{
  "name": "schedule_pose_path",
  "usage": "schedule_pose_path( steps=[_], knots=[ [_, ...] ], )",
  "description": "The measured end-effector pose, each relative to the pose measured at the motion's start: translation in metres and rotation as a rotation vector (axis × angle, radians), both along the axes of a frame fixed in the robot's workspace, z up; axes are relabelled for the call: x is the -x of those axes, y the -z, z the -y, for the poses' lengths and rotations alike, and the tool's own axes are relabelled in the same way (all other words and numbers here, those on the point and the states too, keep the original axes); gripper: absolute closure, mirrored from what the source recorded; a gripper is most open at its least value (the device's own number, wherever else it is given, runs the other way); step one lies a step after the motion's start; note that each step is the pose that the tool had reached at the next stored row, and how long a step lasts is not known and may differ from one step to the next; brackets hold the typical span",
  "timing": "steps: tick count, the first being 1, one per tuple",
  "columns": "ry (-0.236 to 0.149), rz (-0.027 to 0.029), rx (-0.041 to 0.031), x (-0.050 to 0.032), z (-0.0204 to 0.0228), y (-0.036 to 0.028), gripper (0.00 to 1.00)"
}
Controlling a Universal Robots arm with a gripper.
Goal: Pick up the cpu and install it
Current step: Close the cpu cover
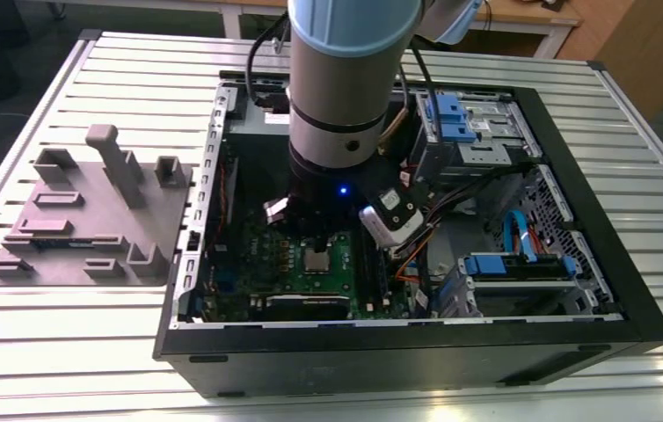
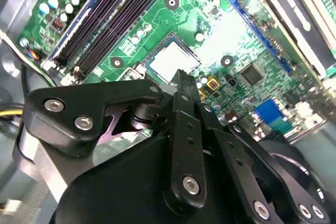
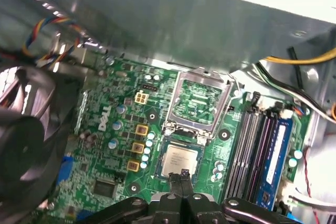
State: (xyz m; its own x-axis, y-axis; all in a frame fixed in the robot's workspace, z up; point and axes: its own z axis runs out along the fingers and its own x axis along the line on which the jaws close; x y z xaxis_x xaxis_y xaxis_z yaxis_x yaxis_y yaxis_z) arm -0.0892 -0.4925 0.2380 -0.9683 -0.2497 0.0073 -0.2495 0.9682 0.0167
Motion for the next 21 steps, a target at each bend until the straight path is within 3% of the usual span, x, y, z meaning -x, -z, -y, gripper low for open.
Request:
schedule_pose_path(
  steps=[21],
  knots=[
    [-0.36,0.0,0.0,0.0,0.0,0.0007,0.9]
  ],
)
